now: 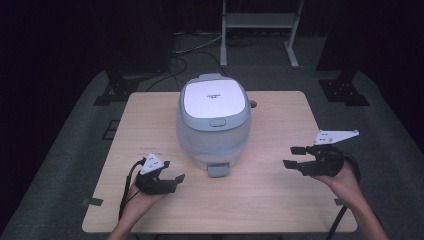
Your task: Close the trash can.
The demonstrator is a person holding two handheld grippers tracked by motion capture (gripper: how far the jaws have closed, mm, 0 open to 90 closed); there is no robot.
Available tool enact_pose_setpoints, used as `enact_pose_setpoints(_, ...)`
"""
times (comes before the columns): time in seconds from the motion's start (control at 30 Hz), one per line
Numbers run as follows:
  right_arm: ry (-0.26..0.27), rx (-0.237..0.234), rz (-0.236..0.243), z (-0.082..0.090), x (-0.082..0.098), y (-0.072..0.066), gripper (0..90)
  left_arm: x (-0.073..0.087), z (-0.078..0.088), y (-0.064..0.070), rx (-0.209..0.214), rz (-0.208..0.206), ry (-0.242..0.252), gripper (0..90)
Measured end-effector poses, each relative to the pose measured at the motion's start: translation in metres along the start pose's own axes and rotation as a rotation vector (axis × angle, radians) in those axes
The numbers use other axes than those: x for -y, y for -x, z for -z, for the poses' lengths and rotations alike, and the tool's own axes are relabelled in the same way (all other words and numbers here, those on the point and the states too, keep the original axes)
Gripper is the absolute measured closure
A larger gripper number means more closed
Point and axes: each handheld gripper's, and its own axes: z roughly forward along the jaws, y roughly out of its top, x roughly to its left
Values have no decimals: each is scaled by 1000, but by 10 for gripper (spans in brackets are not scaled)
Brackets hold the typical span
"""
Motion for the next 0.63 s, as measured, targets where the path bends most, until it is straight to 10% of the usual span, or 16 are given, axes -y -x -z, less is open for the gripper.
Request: enact_pose_setpoints(0.63,3,13,-12,-7,27,-7,328,13,4,-7,-32,17,7,207)
